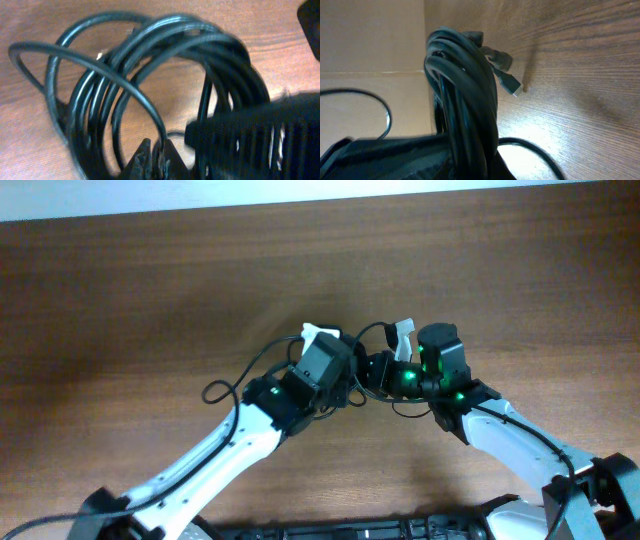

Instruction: Untangle cables

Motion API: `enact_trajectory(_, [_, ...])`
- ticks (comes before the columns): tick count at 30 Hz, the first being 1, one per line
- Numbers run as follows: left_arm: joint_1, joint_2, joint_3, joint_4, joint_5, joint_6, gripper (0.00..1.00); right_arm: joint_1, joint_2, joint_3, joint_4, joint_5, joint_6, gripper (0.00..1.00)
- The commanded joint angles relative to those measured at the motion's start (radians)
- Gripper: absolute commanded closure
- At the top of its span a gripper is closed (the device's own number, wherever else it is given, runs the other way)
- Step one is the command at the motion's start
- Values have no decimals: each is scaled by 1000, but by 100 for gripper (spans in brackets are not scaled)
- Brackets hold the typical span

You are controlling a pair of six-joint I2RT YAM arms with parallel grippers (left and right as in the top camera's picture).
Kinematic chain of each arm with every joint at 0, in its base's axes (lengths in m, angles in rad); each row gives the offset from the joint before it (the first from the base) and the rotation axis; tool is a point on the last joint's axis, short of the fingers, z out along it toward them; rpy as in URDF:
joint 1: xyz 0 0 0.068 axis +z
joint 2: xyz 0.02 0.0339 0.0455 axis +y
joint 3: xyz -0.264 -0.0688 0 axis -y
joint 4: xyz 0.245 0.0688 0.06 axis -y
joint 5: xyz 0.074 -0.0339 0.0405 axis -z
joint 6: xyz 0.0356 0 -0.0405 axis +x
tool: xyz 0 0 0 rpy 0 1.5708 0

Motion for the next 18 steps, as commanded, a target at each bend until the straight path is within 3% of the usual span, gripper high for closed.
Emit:
enact_trajectory(1, [-3,80,-17,52,-3,13,100,-7,-13,18,21,-117,5,96])
enact_trajectory(3, [-1,86,-17,58,-61,13,98,-7,-13,18,21,-117,5,96])
enact_trajectory(5, [-1,87,-17,56,-111,13,68,-7,-13,18,21,-117,5,96])
enact_trajectory(9, [14,64,14,19,-127,13,46,-7,-13,18,21,-112,-29,91])
enact_trajectory(10, [26,30,47,-22,-127,13,33,-7,-13,18,21,-112,-55,87])
enact_trajectory(14, [66,-172,142,-142,-128,11,5,-7,-13,18,21,-97,-232,84])
enact_trajectory(18, [124,-287,142,-249,-128,-128,0,-7,-13,18,21,-96,-296,84])
